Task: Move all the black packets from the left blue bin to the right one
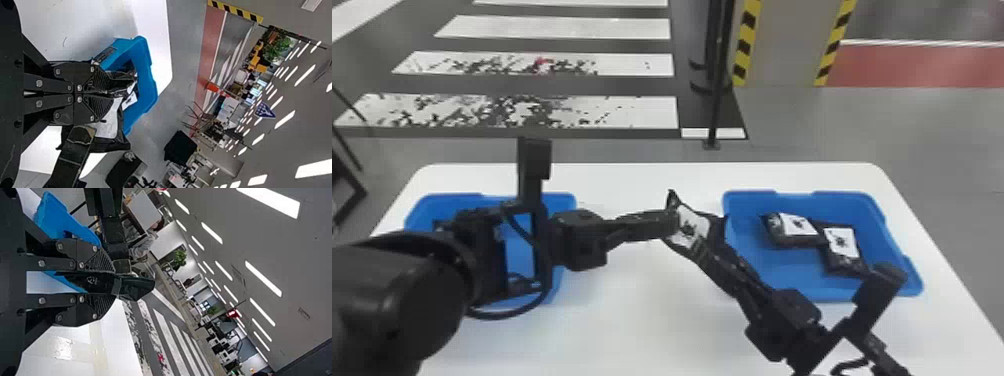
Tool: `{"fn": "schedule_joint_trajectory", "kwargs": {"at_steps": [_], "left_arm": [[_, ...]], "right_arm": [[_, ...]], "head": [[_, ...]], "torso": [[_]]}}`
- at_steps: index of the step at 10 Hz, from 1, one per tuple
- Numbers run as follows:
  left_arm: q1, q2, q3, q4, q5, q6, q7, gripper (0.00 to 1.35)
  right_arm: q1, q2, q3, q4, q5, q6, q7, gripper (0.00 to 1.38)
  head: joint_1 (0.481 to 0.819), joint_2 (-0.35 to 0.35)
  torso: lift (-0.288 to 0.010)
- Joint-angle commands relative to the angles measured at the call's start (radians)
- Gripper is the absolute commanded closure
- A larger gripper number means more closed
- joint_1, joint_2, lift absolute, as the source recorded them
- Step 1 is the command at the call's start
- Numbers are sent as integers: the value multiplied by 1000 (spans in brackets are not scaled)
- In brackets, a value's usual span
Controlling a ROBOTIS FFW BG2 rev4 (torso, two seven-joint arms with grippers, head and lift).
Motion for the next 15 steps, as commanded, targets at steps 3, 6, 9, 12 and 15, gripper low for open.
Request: {"fn": "schedule_joint_trajectory", "kwargs": {"at_steps": [3,6,9,12,15], "left_arm": [[55,-31,74,-2,44,-48,33,404],[85,-11,102,-44,46,-33,32,145],[158,-13,212,-86,46,-21,32,150],[207,-7,308,-140,34,4,33,151],[225,22,423,-169,10,55,30,151]], "right_arm": [[-10,0,-13,9,-1,0,2,1279],[-123,-14,-105,117,65,-13,1,1279],[-258,-27,-205,282,146,-52,-27,1279],[-287,-27,-292,368,222,-27,-41,1279],[-275,-23,-336,422,226,-76,-48,486]], "head": [[695,-11],[695,-11],[695,-59],[695,-92],[695,-86]], "torso": [[-140],[-140],[-140],[-140],[-140]]}}
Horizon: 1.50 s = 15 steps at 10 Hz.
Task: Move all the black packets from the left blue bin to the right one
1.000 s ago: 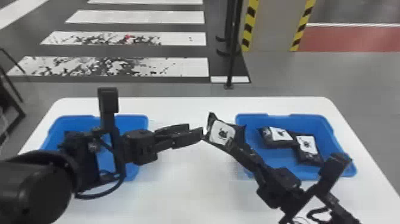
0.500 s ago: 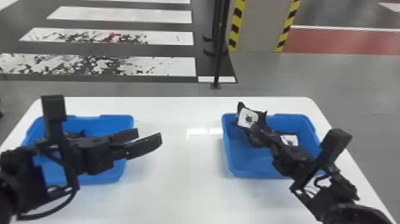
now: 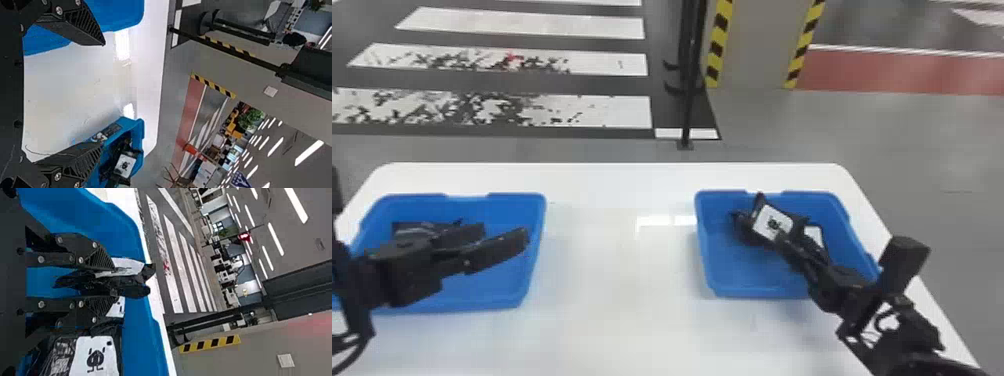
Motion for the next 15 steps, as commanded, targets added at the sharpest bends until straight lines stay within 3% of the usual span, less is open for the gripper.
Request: {"fn": "schedule_joint_trajectory", "kwargs": {"at_steps": [1,2,4,6,7,9,12,15], "left_arm": [[-6,26,37,0,-3,16,1,151],[-16,27,71,0,-35,33,1,151],[-48,30,149,0,-159,104,1,151],[-102,50,189,49,-234,178,-2,145],[-131,72,155,98,-234,180,-5,145],[-203,81,131,199,-294,183,-5,148],[-330,105,139,353,-416,183,-4,150],[-475,147,39,591,-466,180,-2,151]], "right_arm": [[32,5,-8,-14,1,-69,-8,346],[81,16,-8,-71,3,-105,-30,269],[191,45,-8,-189,25,-167,-60,259],[336,47,-6,-311,23,-267,-91,259],[412,47,-8,-368,7,-297,-105,259],[540,47,-8,-464,-32,-329,-131,262],[623,47,22,-473,-90,-331,-129,272],[635,47,34,-456,-118,-324,-129,279]], "head": [[695,-72],[695,-60],[695,-14],[695,51],[695,88],[695,100],[695,157],[695,228]], "torso": [[-140],[-140],[-140],[-140],[-140],[-140],[-140],[-140]]}}
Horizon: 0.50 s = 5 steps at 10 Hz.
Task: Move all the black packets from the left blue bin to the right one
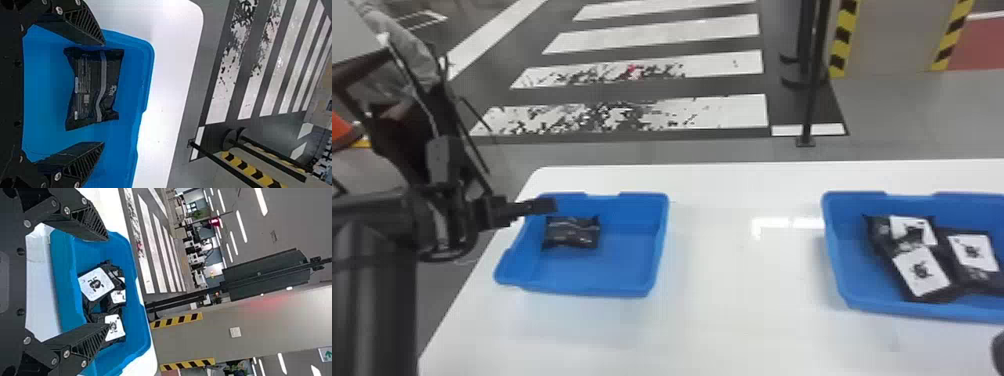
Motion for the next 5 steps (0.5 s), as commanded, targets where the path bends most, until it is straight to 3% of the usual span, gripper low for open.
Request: {"fn": "schedule_joint_trajectory", "kwargs": {"at_steps": [1,3,5], "left_arm": [[-57,3,-33,108,-25,-1,0,151],[-116,-2,-61,209,-115,9,7,151],[-199,26,-181,346,-113,-3,5,156]], "right_arm": [[-1,1,9,16,-16,9,2,282],[-6,1,15,24,-22,13,3,291],[-14,1,23,36,-24,18,9,291]], "head": [[695,225],[695,229],[695,240]], "torso": [[-140],[-140],[-140]]}}
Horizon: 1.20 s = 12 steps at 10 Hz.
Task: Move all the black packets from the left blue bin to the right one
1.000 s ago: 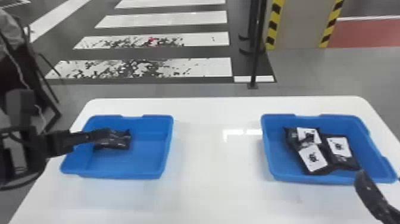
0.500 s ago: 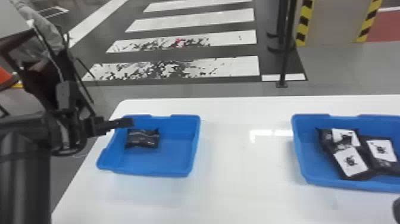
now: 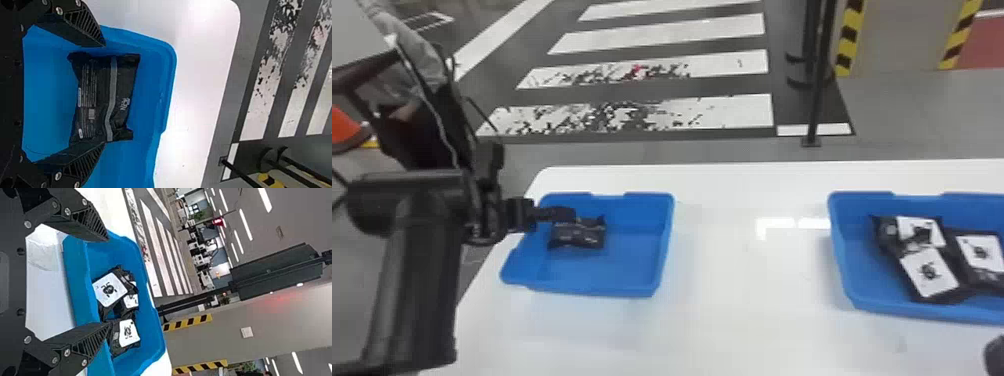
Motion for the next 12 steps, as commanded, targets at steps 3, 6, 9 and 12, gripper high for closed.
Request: {"fn": "schedule_joint_trajectory", "kwargs": {"at_steps": [3,6,9,12], "left_arm": [[-44,-10,-37,51,3,-18,1,159],[-81,-19,-47,189,-20,-67,7,176],[-110,-27,-58,267,-20,-94,19,185],[-98,-45,-53,289,-22,-111,42,1119]], "right_arm": [[-8,1,7,13,-2,11,2,300],[-18,1,9,33,-12,16,8,308],[-28,1,13,48,-16,18,10,308],[-20,1,13,48,-34,21,13,315]], "head": [[695,211],[695,214],[695,211],[695,209]], "torso": [[-140],[-140],[-140],[-140]]}}
